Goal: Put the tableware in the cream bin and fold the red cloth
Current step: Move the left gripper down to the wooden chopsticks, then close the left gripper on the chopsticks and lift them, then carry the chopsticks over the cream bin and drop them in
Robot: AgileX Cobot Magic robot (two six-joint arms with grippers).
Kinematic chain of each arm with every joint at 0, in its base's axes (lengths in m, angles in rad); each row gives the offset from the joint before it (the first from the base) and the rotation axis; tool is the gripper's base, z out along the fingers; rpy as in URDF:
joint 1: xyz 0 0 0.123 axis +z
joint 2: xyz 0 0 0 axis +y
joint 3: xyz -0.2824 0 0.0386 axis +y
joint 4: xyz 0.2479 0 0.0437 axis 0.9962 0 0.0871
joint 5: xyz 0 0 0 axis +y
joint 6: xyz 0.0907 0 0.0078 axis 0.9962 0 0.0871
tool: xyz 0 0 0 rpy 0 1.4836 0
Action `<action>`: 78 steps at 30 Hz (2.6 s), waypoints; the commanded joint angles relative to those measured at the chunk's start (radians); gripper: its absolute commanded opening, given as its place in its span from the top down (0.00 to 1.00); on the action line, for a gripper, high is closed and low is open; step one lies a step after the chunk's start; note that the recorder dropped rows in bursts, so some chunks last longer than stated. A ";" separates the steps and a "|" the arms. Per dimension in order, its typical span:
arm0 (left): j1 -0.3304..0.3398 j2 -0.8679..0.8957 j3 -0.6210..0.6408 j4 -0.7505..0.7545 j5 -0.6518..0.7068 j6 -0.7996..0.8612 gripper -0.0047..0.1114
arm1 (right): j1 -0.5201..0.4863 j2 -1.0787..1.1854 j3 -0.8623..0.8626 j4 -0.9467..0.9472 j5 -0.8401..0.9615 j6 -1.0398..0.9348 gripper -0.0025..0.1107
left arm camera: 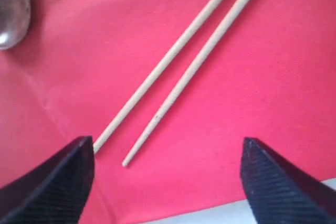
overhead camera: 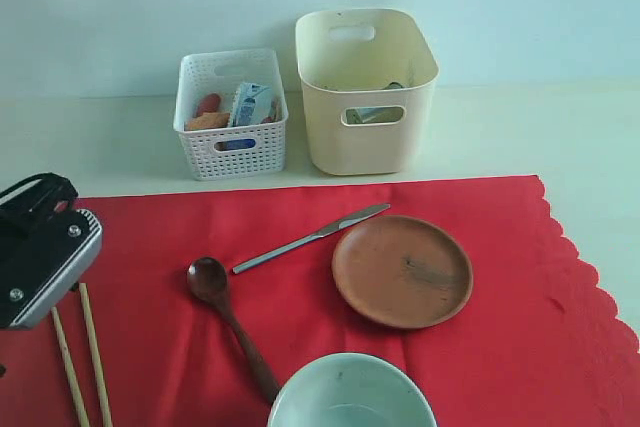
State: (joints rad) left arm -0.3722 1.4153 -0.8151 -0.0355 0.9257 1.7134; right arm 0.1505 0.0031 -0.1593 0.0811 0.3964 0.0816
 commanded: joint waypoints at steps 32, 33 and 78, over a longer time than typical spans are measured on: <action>-0.083 0.384 0.004 0.010 -0.163 0.195 0.36 | 0.000 -0.003 0.004 0.001 -0.010 0.000 0.98; -0.083 0.384 0.004 0.010 -0.163 0.195 0.36 | 0.000 -0.003 0.004 0.001 -0.010 0.000 0.98; -0.083 0.221 -0.451 -0.152 -0.549 -0.225 0.96 | 0.000 -0.003 0.004 0.001 -0.010 0.000 0.98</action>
State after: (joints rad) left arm -0.4523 1.5867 -1.2060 -0.1096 0.4424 1.4920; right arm 0.1505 0.0031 -0.1593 0.0830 0.3964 0.0816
